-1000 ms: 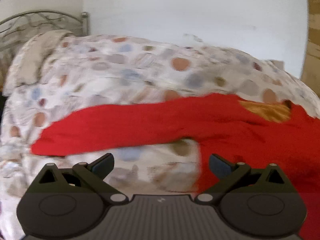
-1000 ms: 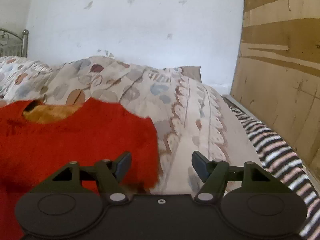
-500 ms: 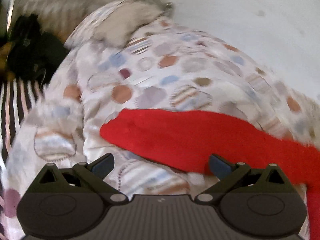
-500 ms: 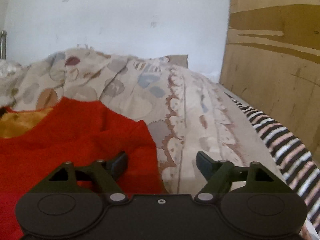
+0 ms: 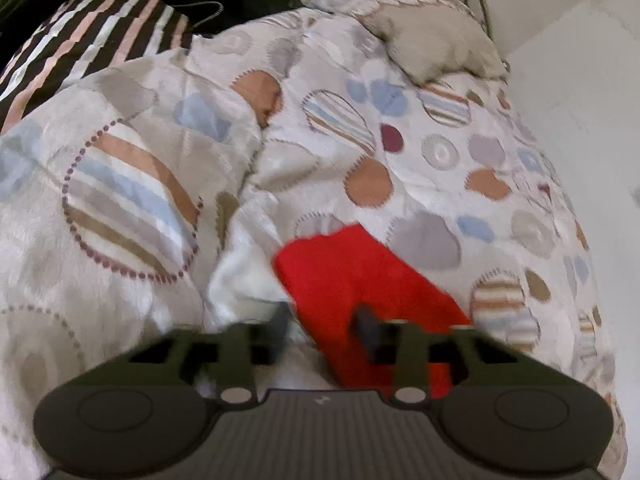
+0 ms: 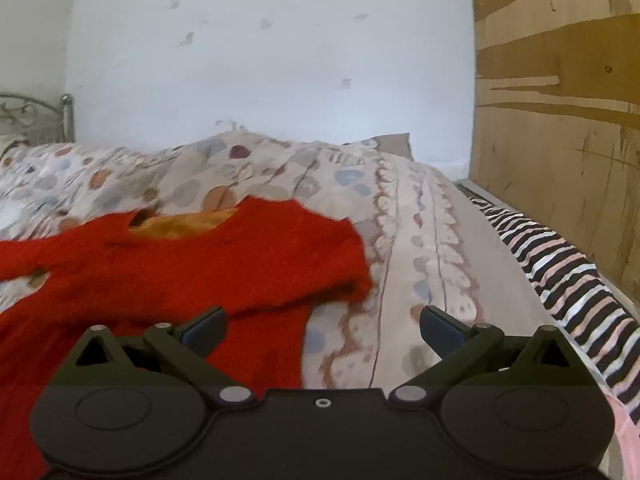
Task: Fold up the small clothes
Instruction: 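Grasp the other sleeve cuff with the left tool and lift it, then fold the held sleeve with the left tool across the sweater body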
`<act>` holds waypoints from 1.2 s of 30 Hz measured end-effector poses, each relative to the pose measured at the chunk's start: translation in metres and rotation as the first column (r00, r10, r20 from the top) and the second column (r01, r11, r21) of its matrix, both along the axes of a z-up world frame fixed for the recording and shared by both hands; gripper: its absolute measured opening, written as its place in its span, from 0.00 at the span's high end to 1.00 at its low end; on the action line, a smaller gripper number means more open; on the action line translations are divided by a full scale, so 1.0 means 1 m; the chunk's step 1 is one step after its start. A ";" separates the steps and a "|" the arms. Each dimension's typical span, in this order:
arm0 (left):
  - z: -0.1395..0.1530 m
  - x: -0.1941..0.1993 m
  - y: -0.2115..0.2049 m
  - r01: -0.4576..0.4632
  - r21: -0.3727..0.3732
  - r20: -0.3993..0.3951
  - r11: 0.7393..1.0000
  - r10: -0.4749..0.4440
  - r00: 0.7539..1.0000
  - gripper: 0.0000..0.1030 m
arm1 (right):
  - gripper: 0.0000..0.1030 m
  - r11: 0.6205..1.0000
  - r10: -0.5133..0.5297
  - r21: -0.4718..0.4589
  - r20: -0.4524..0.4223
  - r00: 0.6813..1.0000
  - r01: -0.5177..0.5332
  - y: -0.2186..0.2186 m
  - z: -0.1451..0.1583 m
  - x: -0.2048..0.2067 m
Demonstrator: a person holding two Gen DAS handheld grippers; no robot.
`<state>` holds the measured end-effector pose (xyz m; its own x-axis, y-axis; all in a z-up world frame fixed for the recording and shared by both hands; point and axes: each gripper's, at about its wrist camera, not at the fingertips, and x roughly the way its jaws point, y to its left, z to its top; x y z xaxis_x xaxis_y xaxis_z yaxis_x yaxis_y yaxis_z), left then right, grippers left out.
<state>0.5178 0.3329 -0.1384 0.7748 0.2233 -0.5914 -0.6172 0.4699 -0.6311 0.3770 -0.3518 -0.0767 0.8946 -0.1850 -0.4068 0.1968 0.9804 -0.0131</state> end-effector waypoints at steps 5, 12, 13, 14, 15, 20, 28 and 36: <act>0.019 -0.005 -0.011 0.004 0.120 0.042 0.993 -0.009 0.999 0.87 | 0.01 0.998 0.029 -0.047 -0.002 1.000 -0.029 0.011 0.002 -0.009; 0.066 -0.010 -0.040 0.038 0.364 0.046 0.930 -0.059 0.997 0.87 | 0.01 0.996 0.090 -0.025 0.043 0.995 -0.089 0.021 0.009 -0.011; 0.074 -0.009 -0.048 0.049 0.418 0.043 0.907 -0.074 0.996 0.87 | 0.01 0.995 0.098 -0.022 0.048 0.994 -0.097 0.022 0.010 -0.012; 0.081 -0.008 -0.055 0.061 0.455 0.038 0.889 -0.087 0.995 0.88 | 0.01 0.994 0.106 -0.019 0.053 0.993 -0.105 0.024 0.011 -0.013; 0.088 -0.007 -0.062 0.077 0.484 0.040 0.872 -0.110 0.993 0.89 | 0.01 0.994 0.111 -0.015 0.056 0.992 -0.110 0.024 0.011 -0.015; 0.130 -0.005 -0.101 0.125 0.577 0.128 0.807 -0.240 0.962 0.90 | 0.01 0.992 0.130 -0.002 0.075 0.989 -0.130 0.024 0.016 -0.026; 0.211 -0.032 -0.222 0.242 0.772 0.269 0.588 -0.647 0.714 0.90 | 0.01 0.994 0.096 0.035 0.102 0.990 -0.100 0.010 0.021 -0.038; 0.231 -0.045 -0.342 0.408 0.816 0.201 0.410 -0.863 0.464 0.90 | 0.01 0.997 0.053 0.054 0.110 0.992 -0.059 -0.009 0.021 -0.053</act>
<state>0.4731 -0.0089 0.0923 0.9155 -0.4019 0.0173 0.4018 0.9119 -0.0832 0.3239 -0.3609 -0.0556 0.9424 -0.1127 -0.3150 0.1390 0.9884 0.0620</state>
